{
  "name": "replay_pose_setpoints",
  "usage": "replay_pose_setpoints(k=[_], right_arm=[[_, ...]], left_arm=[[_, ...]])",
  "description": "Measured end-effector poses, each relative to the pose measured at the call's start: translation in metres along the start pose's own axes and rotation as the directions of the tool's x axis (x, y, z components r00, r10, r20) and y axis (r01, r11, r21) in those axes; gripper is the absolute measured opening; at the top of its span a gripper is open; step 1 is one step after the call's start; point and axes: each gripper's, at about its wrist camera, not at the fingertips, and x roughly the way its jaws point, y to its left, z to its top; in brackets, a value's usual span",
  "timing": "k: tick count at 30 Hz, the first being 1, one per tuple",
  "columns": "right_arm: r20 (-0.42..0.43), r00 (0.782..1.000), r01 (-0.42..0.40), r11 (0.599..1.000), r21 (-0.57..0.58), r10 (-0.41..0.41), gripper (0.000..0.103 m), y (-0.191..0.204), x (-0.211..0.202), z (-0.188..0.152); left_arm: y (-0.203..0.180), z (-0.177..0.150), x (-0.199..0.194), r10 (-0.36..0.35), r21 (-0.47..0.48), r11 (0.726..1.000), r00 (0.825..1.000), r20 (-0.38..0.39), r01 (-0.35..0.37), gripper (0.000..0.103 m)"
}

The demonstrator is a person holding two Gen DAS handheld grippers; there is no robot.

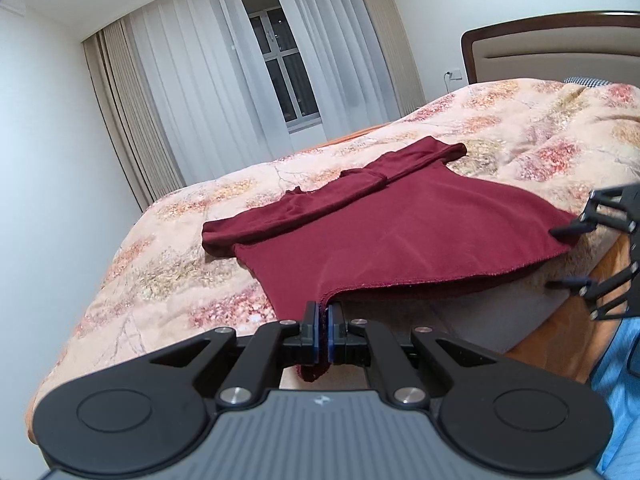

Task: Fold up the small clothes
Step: 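Lift the hem with both grippers and fold it over toward the collar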

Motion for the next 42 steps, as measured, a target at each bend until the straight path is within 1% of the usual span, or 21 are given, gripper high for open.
replay_pose_setpoints(k=[2,4,6,7,9,11,12,13,14,15,18,21,24,26,29,32,34,38,42], right_arm=[[0.021,1.000,0.019,1.000,0.019,-0.019,0.053,-0.001,0.002,0.001],[0.045,0.998,0.043,0.999,0.030,-0.044,0.050,-0.001,0.002,0.003],[0.065,0.995,0.071,0.996,0.049,-0.074,0.049,0.001,0.002,0.005],[0.066,0.994,0.080,0.996,0.045,-0.083,0.049,0.002,0.005,0.007],[0.059,0.994,0.094,0.995,0.013,-0.095,0.043,0.007,0.011,0.009],[0.058,0.993,0.102,0.995,-0.022,-0.101,0.033,0.009,0.012,0.008],[0.053,0.992,0.113,0.993,-0.039,-0.111,0.030,0.008,0.011,0.005],[0.041,0.991,0.129,0.990,-0.048,-0.127,0.021,0.005,0.011,0.003],[0.027,0.989,0.144,0.988,-0.048,-0.143,0.008,-0.001,0.009,-0.001],[0.014,0.988,0.155,0.987,-0.035,-0.155,0.004,-0.008,0.007,-0.003],[0.015,0.987,0.159,0.987,0.025,-0.160,0.003,-0.035,-0.004,0.000],[0.028,0.991,0.128,0.989,0.078,-0.131,0.003,-0.071,-0.008,0.023],[0.024,0.996,0.086,0.993,0.087,-0.088,0.004,-0.115,0.007,0.049],[0.014,0.999,0.050,0.993,0.107,-0.052,0.005,-0.147,0.027,0.065],[0.001,1.000,-0.001,0.987,0.158,0.000,0.005,-0.195,0.064,0.083],[-0.051,0.998,-0.030,0.987,0.161,0.038,0.005,-0.232,0.114,0.094],[-0.088,0.994,-0.052,0.979,0.195,0.070,0.005,-0.254,0.151,0.098],[-0.150,0.984,-0.066,0.978,0.195,0.097,0.005,-0.281,0.223,0.103],[-0.209,0.970,-0.084,0.977,0.195,0.125,0.005,-0.296,0.294,0.103]], left_arm=[[0.003,0.005,0.000,-0.005,-0.010,1.000,1.000,0.000,0.005,0.003],[0.006,0.009,0.000,-0.011,-0.019,1.000,1.000,0.000,0.011,0.003],[0.009,0.014,0.000,-0.017,-0.025,1.000,1.000,0.000,0.017,0.003],[0.010,0.017,0.000,-0.020,-0.028,0.999,1.000,0.001,0.020,0.003],[0.012,0.022,0.001,-0.024,-0.031,0.999,1.000,0.007,0.024,0.003],[0.014,0.025,0.001,-0.025,-0.033,0.999,1.000,0.012,0.025,0.003],[0.014,0.027,0.001,-0.025,-0.033,0.999,1.000,0.013,0.026,0.003],[0.014,0.027,0.002,-0.026,-0.032,0.999,1.000,0.013,0.027,0.003],[0.015,0.028,0.002,-0.026,-0.029,0.999,1.000,0.013,0.026,0.003],[0.015,0.028,0.002,-0.025,-0.027,0.999,1.000,0.014,0.026,0.003],[0.016,0.029,0.005,-0.024,-0.029,0.999,1.000,0.012,0.025,0.003],[0.019,0.036,0.011,-0.021,-0.030,0.999,1.000,0.012,0.021,0.003],[0.029,0.056,0.027,-0.007,-0.034,0.999,1.000,0.019,0.007,0.003],[0.041,0.074,0.044,0.004,-0.059,0.998,1.000,0.021,-0.003,0.003],[0.066,0.104,0.074,-0.008,-0.108,0.994,1.000,0.014,0.010,0.004],[0.091,0.131,0.114,-0.039,-0.139,0.990,0.999,0.006,0.039,0.004],[0.107,0.147,0.148,-0.053,-0.139,0.989,0.998,-0.015,0.051,0.004],[0.134,0.172,0.224,-0.089,-0.190,0.979,0.994,-0.070,0.075,0.004],[0.153,0.181,0.301,-0.097,-0.237,0.969,0.989,-0.115,0.068,0.004]])
